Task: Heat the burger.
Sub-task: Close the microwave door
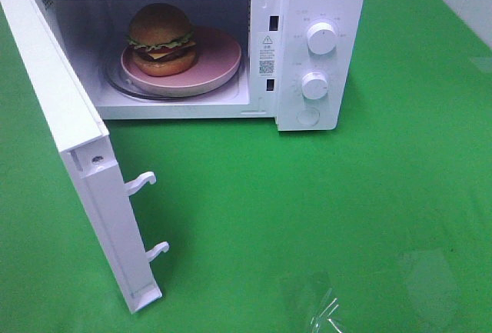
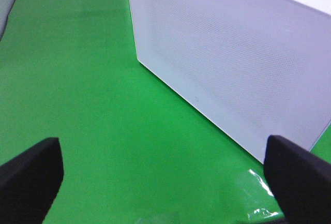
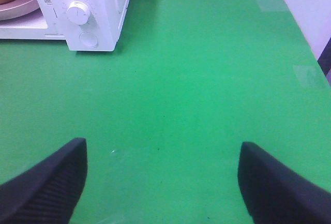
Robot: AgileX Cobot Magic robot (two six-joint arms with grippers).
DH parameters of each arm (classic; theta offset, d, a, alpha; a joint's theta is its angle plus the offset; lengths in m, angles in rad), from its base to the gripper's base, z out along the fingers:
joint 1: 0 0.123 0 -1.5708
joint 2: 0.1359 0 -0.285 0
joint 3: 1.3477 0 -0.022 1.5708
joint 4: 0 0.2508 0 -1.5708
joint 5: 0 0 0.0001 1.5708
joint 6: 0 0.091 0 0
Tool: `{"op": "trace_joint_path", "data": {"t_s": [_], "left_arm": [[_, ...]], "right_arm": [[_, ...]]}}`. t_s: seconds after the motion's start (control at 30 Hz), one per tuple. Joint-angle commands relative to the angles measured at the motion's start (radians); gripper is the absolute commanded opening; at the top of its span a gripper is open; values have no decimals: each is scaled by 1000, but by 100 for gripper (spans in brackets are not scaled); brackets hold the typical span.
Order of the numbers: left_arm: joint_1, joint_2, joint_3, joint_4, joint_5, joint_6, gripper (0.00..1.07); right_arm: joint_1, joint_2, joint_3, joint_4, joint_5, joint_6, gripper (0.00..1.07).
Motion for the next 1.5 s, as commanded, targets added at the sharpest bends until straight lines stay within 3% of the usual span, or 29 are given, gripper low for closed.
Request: {"op": "trace_joint_path", "data": {"t_s": [0.03, 0.17, 0.2, 0.23, 0.27, 0.3, 0.37, 0.4, 0.43, 0.47, 0.5, 0.67, 0.8, 0.9, 1.17, 1.5], "left_arm": [[-4, -18, -25, 5, -61, -27, 95], [-4, -8, -29, 41, -153, -44, 87], [-4, 21, -29, 61, -208, -55, 76], [-4, 21, -29, 61, -208, -55, 76], [-4, 50, -29, 61, -249, -55, 61], [-4, 50, -29, 61, -249, -55, 61], [-4, 124, -28, 59, -321, -54, 32], [-4, 124, -28, 59, -321, -54, 32], [-4, 163, -27, 60, -352, -54, 17], [-4, 163, -27, 60, -352, -54, 17], [-4, 203, -27, 60, -379, -54, 1], [-4, 251, -12, 61, -449, -51, 0], [-4, 290, 98, 63, -677, -23, 0], [-4, 297, 129, 63, -730, -24, 0], [-4, 372, 328, 58, -1145, -29, 0], [-4, 559, 368, 59, -1304, -39, 0]], "right_arm": [[-6, -24, 5, 2, -11, -10, 76], [-6, -24, 5, 2, -11, -10, 76], [-6, -24, 5, 2, -11, -10, 76], [-6, -24, 5, 2, -11, -10, 76], [-6, -24, 5, 2, -11, -10, 76], [-6, -24, 5, 2, -11, -10, 76], [-6, -24, 5, 2, -11, -10, 76], [-6, -24, 5, 2, -11, -10, 76], [-6, -24, 5, 2, -11, -10, 76], [-6, -24, 5, 2, -11, -10, 76], [-6, -24, 5, 2, -11, -10, 76], [-6, -24, 5, 2, -11, -10, 76], [-6, -24, 5, 2, -11, -10, 76], [-6, -24, 5, 2, -11, -10, 76], [-6, -24, 5, 2, -11, -10, 76], [-6, -24, 5, 2, -11, -9, 76]]}}
